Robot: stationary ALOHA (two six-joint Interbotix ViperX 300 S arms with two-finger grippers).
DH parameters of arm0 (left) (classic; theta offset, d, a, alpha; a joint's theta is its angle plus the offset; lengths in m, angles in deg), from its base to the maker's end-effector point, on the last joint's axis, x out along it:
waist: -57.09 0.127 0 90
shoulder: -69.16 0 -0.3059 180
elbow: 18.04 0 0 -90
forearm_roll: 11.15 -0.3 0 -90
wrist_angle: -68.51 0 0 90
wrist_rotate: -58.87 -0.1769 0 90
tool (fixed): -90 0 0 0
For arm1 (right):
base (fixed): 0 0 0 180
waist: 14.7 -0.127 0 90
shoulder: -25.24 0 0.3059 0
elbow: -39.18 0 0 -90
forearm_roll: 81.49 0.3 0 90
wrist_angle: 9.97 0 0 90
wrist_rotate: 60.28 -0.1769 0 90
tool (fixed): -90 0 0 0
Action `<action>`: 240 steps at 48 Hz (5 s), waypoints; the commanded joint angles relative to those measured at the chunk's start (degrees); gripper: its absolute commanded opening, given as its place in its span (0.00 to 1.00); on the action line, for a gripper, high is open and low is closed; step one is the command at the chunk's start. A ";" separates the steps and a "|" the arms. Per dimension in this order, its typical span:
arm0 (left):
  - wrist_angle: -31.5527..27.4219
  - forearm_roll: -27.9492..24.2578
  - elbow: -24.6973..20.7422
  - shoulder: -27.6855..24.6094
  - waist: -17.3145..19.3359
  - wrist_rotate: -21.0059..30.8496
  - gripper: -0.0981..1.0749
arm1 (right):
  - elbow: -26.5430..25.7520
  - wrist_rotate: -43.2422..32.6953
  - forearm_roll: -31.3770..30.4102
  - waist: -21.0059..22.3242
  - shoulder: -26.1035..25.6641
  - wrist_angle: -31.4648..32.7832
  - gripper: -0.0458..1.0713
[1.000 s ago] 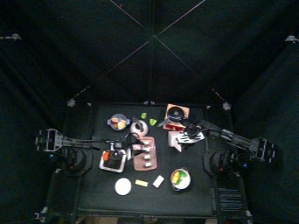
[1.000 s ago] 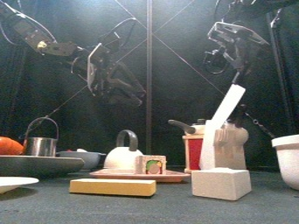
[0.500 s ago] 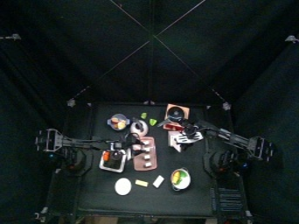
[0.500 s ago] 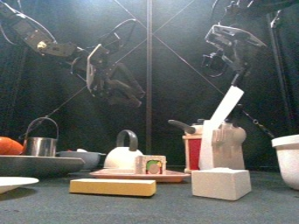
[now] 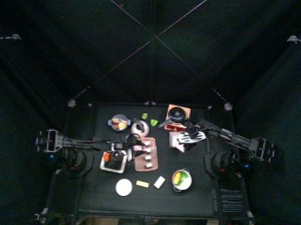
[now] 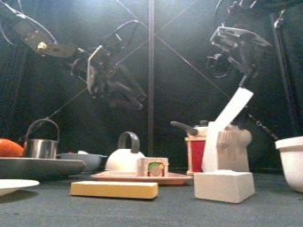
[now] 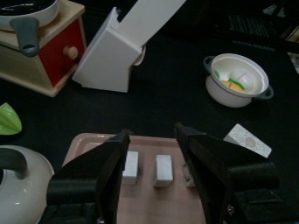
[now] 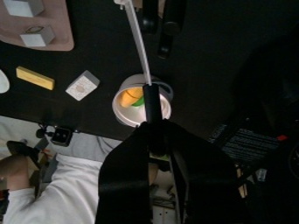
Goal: Place cleaver in holder
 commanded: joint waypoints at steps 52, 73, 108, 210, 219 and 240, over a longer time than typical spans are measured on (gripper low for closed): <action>8.96 7.56 -14.59 -15.47 0.79 0.18 0.80 | 0.62 -0.26 0.70 0.53 0.70 -8.35 0.32; 9.84 17.40 -24.17 -26.10 2.11 -0.09 0.49 | 5.19 -0.35 1.23 1.58 -3.87 -12.57 0.32; 7.21 20.39 -30.94 -31.11 3.43 0.00 0.40 | 6.94 0.09 2.64 2.02 -3.78 -15.21 0.32; -0.26 21.53 -36.83 -31.55 -0.88 0.09 0.40 | 13.45 0.09 3.69 4.13 -10.81 -28.83 0.76; -0.26 21.53 -34.28 -29.79 -0.26 0.26 0.40 | 14.85 0.09 3.96 4.13 -12.22 -28.83 0.76; 0.53 21.01 -26.46 -22.32 0.18 -0.09 0.40 | 17.23 0.09 4.31 4.13 -15.91 -31.11 0.76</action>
